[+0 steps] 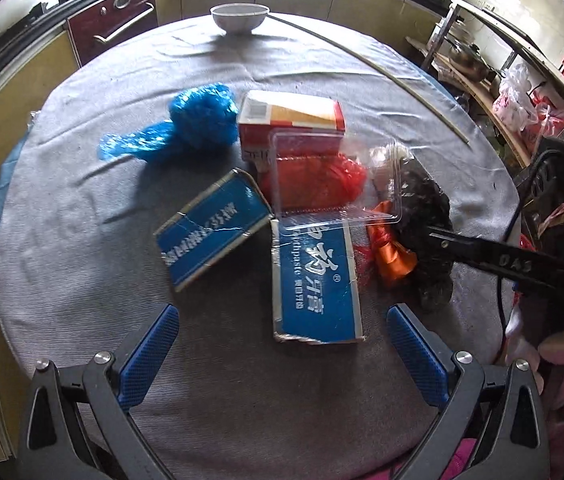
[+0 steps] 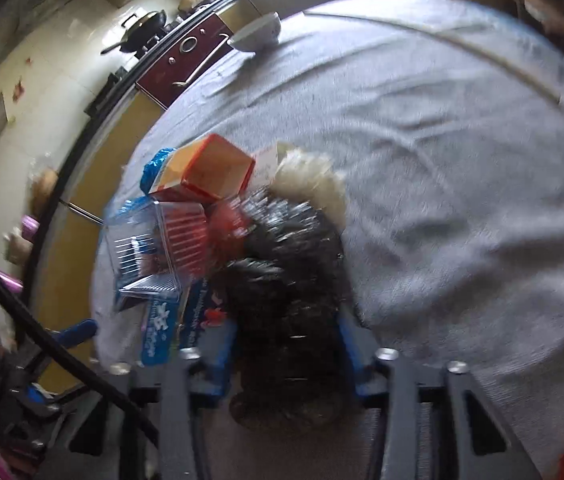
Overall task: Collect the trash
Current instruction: 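Grasp the black plastic bag with the right tool while the left tool reaches the blue toothpaste box, then close the left tool on the blue toothpaste box while the right tool holds the black bag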
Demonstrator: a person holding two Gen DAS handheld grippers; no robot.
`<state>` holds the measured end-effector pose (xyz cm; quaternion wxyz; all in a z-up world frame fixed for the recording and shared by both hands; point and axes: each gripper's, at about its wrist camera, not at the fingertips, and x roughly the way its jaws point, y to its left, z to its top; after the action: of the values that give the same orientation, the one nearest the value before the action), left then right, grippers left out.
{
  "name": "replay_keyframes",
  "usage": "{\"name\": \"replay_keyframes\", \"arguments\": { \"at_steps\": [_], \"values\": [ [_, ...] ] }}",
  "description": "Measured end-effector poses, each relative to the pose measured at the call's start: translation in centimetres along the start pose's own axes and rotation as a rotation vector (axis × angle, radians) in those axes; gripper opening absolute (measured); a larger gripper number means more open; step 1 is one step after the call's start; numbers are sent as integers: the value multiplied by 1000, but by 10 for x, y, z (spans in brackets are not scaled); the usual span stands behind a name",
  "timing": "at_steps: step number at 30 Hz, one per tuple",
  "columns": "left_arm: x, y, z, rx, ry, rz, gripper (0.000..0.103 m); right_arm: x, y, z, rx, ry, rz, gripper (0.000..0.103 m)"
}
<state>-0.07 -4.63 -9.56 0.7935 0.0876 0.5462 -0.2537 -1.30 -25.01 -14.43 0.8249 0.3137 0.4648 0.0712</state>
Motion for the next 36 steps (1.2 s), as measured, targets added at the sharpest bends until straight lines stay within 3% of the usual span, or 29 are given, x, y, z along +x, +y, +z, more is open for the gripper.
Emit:
{"name": "replay_keyframes", "arguments": {
  "at_steps": [5,6,9,12,14,16,22,32,36],
  "values": [
    [8,-11,4,9,24,-33,103,-12,-19,-8,49,-49,56,44],
    [10,-14,5,1,29,-2,103,-15,-22,-10,55,-54,71,44],
    [13,-20,9,2,33,-8,101,-25,-33,-17,84,-70,109,44],
    [22,-23,12,-11,60,-18,88,-40,-40,-25,111,-91,165,44],
    [31,-20,13,-29,88,-41,66,-48,-46,-27,131,-107,208,44],
    [41,-15,10,-63,122,-74,57,-56,-51,-29,148,-124,234,44],
    [35,-15,-1,-60,112,-95,56,-70,-58,-35,155,-157,213,44],
    [13,-33,-32,28,202,-157,56,-101,-84,-37,169,-230,155,44],
    [-4,-40,-28,49,173,-177,56,-118,-101,-41,201,-275,138,44]
  ]
}}
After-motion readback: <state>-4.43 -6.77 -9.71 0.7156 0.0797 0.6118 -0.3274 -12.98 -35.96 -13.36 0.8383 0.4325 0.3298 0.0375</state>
